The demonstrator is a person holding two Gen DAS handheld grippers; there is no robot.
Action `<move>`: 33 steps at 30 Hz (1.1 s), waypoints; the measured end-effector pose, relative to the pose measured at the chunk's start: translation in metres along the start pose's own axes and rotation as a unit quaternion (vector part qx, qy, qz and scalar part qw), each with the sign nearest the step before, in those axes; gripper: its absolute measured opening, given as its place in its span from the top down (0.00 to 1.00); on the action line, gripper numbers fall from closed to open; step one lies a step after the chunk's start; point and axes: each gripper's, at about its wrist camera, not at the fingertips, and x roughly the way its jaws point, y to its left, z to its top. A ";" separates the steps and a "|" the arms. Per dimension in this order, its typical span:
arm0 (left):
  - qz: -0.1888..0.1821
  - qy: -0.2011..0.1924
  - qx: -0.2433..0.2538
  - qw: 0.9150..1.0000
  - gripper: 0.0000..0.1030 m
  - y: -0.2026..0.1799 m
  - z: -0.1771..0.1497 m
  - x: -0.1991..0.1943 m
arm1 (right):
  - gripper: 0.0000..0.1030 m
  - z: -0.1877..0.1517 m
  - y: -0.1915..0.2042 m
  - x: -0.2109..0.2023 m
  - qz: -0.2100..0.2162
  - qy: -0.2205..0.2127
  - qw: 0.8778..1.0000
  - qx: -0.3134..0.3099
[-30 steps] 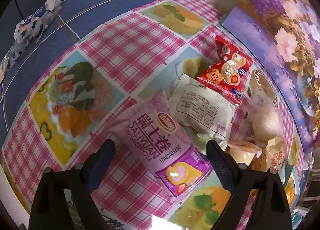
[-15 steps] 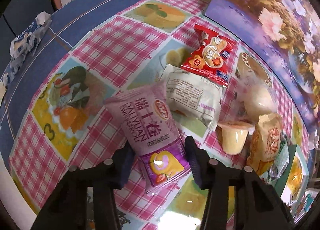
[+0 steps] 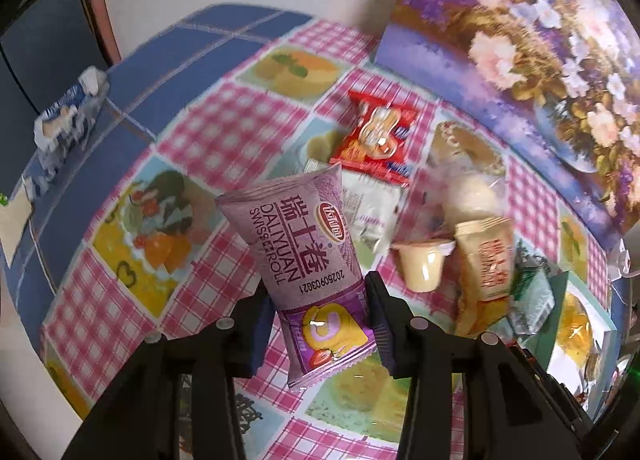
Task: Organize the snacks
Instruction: 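Grasp the purple swiss roll bag with the left tool while the right tool grasps the small red candy, then carry the swiss roll and red candy over the white tray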
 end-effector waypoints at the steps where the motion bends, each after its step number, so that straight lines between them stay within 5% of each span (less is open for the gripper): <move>1: -0.001 -0.006 0.002 1.000 0.56 -0.001 0.001 -0.004 | 0.80 0.001 -0.001 -0.004 0.001 -0.004 1.000 0.002; 15: -0.030 -0.080 0.065 0.994 0.56 -0.033 0.000 -0.067 | 0.80 0.015 -0.019 -0.091 -0.013 -0.097 0.995 0.035; 33: -0.064 -0.102 0.138 0.983 0.56 -0.105 -0.028 -0.099 | 0.80 0.000 -0.139 -0.144 -0.098 -0.120 0.970 0.189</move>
